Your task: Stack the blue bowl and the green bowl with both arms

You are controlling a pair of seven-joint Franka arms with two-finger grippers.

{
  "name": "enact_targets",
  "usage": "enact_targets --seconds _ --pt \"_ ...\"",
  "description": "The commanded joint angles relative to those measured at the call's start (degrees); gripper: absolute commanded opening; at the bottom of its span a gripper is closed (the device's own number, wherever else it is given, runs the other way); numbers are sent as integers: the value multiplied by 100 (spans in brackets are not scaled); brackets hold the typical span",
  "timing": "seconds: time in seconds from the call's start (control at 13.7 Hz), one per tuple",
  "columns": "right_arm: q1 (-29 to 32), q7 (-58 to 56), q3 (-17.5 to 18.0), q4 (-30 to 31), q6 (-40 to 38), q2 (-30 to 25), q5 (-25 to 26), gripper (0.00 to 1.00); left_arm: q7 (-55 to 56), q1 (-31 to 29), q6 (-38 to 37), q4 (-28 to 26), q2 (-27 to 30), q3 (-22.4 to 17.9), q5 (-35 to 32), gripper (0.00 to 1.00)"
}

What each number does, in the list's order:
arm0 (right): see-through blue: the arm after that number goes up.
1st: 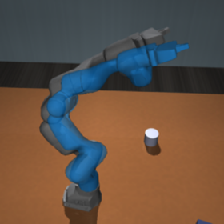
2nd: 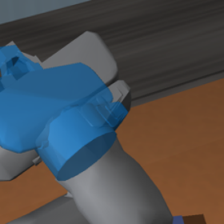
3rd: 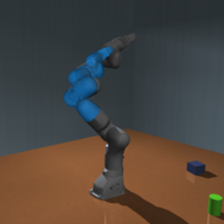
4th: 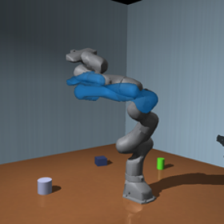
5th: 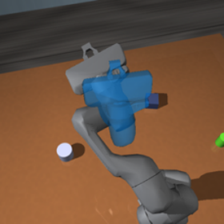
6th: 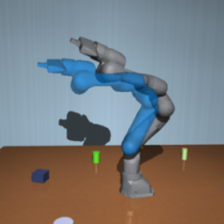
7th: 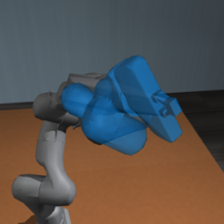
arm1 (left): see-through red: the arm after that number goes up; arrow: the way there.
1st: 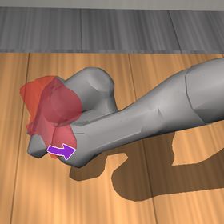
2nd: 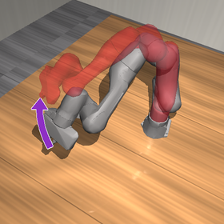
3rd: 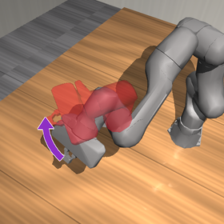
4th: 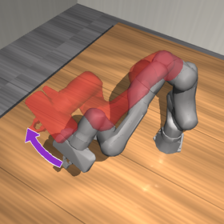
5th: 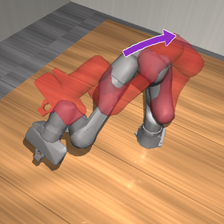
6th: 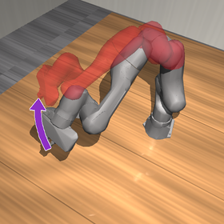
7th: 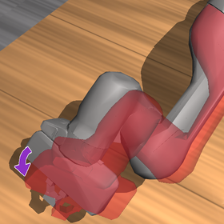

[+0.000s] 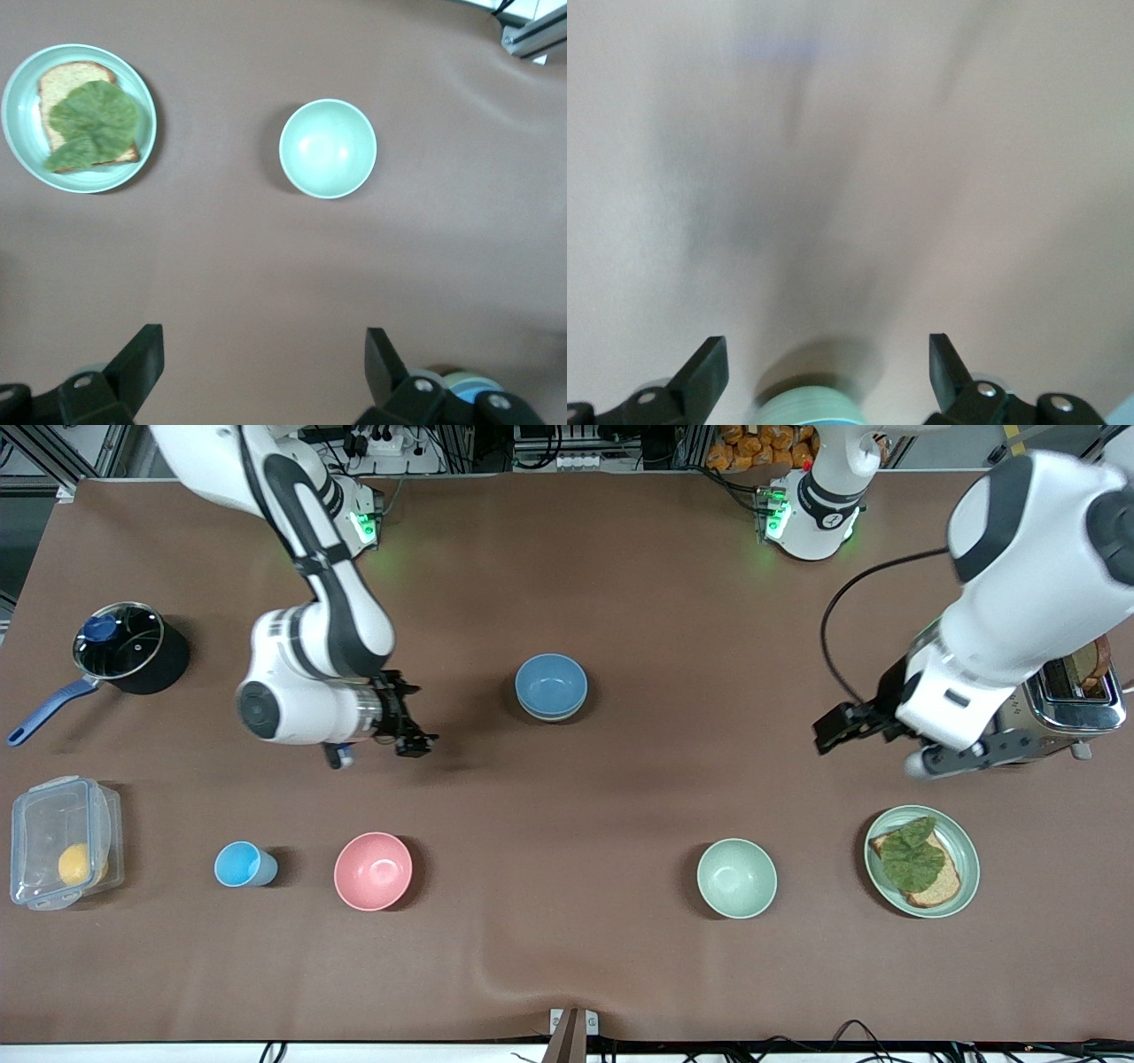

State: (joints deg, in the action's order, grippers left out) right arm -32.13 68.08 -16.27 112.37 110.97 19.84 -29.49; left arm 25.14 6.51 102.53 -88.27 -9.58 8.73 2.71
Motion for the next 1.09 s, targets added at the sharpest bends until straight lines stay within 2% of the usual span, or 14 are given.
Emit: enact_targets --seconds 0.0,0.36,0.58,0.66,0.88,1.02 --pt "224 -521 -279 -390 -846 -112 487 100 -255 -53 -312 -164 333 120 -375 100" --pt "400 -2471 -1342 -918 -2059 -288 882 100 -1150 43 -628 -744 966 -107 -473 100" --pt "874 -3254 -1370 -1313 -2517 -279 1452 100 -2062 61 -989 -430 958 -467 -491 100" --pt "1032 -3623 -1379 -1515 -2684 -271 1646 100 -2223 9 -1007 -385 966 -468 -491 100" --pt "1384 -4915 -1423 -1841 -2836 -244 1980 100 -2285 69 -1558 62 923 -556 -744 100" --pt "1717 -5260 -1362 -1999 -2853 -331 2026 100 -2295 324 -1885 345 914 -767 -825 100"
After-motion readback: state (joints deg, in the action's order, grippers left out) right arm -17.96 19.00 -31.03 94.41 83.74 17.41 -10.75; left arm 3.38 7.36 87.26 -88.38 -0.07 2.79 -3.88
